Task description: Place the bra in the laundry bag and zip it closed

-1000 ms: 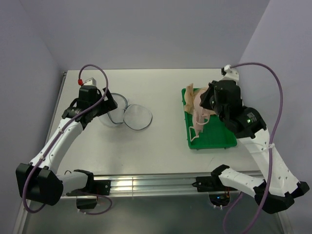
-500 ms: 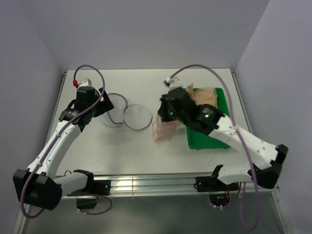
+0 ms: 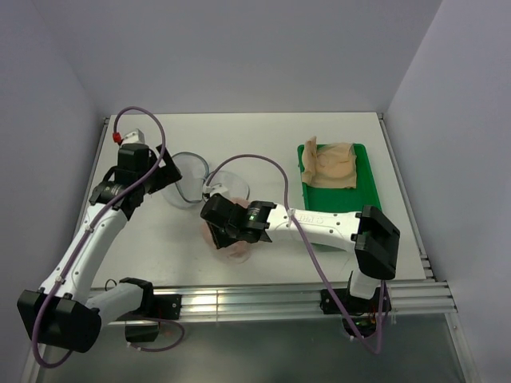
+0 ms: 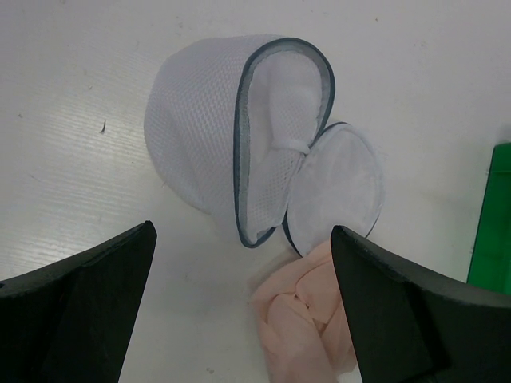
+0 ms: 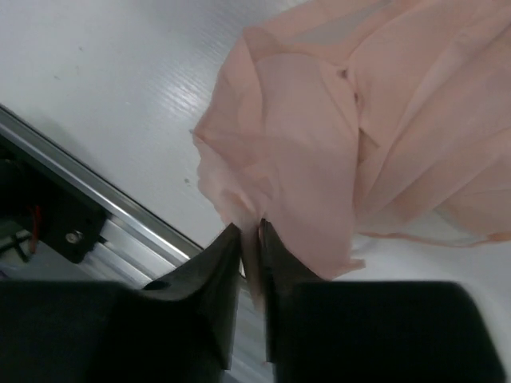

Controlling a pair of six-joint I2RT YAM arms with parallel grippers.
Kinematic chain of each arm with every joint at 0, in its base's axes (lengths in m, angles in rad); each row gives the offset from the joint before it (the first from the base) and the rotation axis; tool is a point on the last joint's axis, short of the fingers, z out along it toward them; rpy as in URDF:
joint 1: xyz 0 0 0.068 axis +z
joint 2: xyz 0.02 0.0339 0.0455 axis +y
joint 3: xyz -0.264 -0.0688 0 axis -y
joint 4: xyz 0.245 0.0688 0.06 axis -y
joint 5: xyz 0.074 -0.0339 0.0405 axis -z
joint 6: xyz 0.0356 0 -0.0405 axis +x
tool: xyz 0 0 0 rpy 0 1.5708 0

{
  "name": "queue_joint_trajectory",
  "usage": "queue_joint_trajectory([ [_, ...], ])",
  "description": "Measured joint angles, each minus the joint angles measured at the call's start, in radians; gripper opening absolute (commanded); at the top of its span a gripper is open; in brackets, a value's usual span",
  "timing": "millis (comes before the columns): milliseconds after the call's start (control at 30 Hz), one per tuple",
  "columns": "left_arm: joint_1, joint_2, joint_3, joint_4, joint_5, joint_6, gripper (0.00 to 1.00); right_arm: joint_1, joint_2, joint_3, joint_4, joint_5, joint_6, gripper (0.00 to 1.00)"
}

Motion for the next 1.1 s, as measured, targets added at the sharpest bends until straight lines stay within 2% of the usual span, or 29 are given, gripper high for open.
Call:
queue_joint_trajectory([
  [100,0.0,-0.024,-0.008,-0.002,0.027,0.004,0.99,0.007,0.0,0.003,0.016,-0.001,-0.002,0.75],
  [200,0.0,-0.064,-0.026,-0.02,0.057,0.007,0.99,0.009,-0.01,0.003,0.019,0.006,-0.002,0.86],
  [267,0.0,-0.09,-0.035,-0.033,0.075,0.007,0.99,0.01,-0.031,0.003,0.012,0.023,-0.003,0.88],
  [467,-0.042,-0.189,-0.116,-0.075,0.113,-0.015,0.99,-0.018,-0.151,0.003,-0.034,0.088,-0.003,0.86],
  [633,-0.197,-0.204,-0.154,-0.133,0.098,-0.084,0.99,-0.103,-0.171,-0.025,-0.034,0.097,-0.003,0.82],
  [767,-0.305,-0.193,-0.166,-0.152,0.068,-0.146,0.96,-0.123,-0.171,-0.138,-0.015,0.073,0.013,0.8],
  [900,-0.379,-0.155,-0.177,-0.152,0.061,-0.203,0.84,-0.121,-0.176,-0.274,0.029,0.024,0.058,0.7],
  [1033,-0.438,-0.11,-0.227,-0.15,0.039,-0.262,0.7,-0.12,-0.2,-0.381,0.089,-0.009,0.123,0.7],
  [1100,-0.459,-0.097,-0.262,-0.15,0.014,-0.298,0.67,-0.12,-0.203,-0.404,0.122,-0.02,0.147,0.7],
])
